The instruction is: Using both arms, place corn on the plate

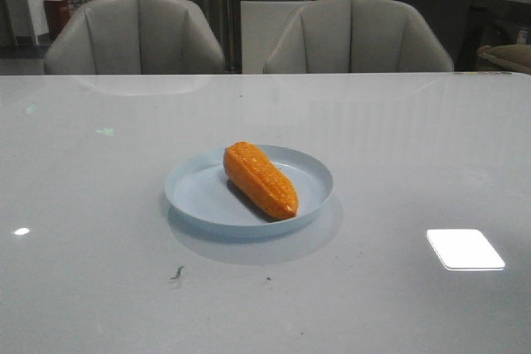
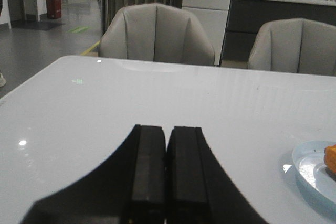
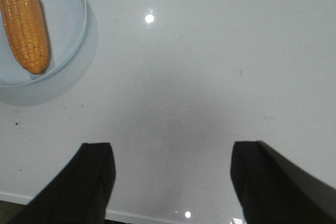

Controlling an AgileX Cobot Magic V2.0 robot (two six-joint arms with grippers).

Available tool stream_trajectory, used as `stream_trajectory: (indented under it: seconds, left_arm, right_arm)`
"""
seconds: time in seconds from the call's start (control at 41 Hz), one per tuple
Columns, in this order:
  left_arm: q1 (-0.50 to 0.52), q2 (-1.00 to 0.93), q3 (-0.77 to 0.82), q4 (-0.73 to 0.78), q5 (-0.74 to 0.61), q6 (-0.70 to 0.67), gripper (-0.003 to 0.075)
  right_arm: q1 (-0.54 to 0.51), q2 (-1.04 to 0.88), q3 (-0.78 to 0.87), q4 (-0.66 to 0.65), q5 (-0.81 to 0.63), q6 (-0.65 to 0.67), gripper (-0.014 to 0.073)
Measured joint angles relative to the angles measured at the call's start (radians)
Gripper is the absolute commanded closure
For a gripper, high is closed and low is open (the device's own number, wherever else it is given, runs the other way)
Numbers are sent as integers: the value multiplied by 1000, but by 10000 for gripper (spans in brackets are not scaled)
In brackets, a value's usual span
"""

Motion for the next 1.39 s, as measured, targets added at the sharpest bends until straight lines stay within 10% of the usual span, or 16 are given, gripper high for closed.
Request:
stream_trajectory:
  seconds: [0.976,1.317,1.39]
  left_arm:
    - [0,-12,0,-19,85,5,631]
    - [0,-12,0,-19,85,5,631]
    - [0,-12,0,-19,85,5,631]
  right_arm:
    - [0,0,2,-25,-34,0,36]
    - [0,-152,241,-38,-318,0,560]
    - [0,-226,345,-38,-439,0,554]
